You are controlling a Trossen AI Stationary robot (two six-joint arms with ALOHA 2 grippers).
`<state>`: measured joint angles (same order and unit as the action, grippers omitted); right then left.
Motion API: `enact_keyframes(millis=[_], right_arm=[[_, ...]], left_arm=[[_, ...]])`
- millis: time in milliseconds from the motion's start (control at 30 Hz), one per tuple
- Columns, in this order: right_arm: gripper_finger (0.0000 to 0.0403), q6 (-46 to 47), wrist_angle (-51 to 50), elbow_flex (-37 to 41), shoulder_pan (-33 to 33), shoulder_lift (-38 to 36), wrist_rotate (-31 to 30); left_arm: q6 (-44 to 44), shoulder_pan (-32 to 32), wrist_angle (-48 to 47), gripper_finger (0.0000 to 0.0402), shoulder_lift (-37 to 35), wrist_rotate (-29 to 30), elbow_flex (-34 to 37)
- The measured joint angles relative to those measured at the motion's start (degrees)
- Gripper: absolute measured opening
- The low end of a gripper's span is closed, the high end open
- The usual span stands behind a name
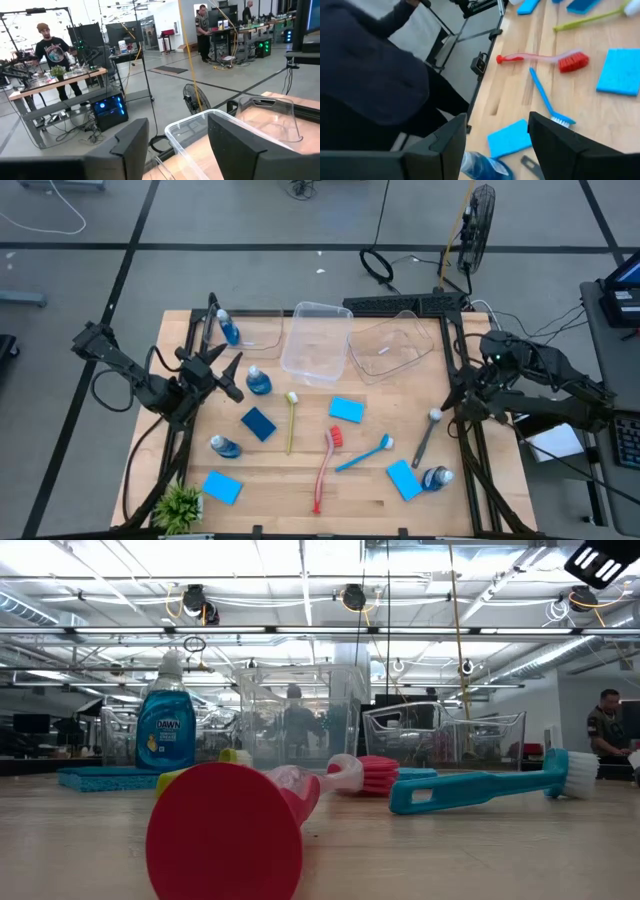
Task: Pick & Place Kitchen Sink Supplies
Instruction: Put the dish soap into the left transparent bin
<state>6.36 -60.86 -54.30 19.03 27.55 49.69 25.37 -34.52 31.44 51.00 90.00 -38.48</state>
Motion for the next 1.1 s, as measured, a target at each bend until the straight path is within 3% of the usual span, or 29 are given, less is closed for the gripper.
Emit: enact_keyframes(millis=[300, 567, 800, 1100], right_arm=[[0.0201, 4.71, 0.43, 0.0, 0.0, -0.7, 0.04], [0.0201, -7.06, -3.5, 0.0, 0.0, -3.85, 10.14], [0.0201, -7.14, -10.61, 0.27, 0.0, -4.59, 10.49], [0.0201, 0.3, -10.25, 9.98, 0.0, -4.55, 12.1]], left_arm=[[-0.04, -0.01, 0.02, 0.0201, 0.0, 0.02, 0.0], [-0.15, -0.01, 0.02, 0.0181, 0.0, 0.02, 0.0], [-0.14, -0.02, 0.02, 0.0166, 0.0, 0.02, 0.0], [-0.08, -0.02, 0.02, 0.0159, 0.0, 0.0, 0.02]])
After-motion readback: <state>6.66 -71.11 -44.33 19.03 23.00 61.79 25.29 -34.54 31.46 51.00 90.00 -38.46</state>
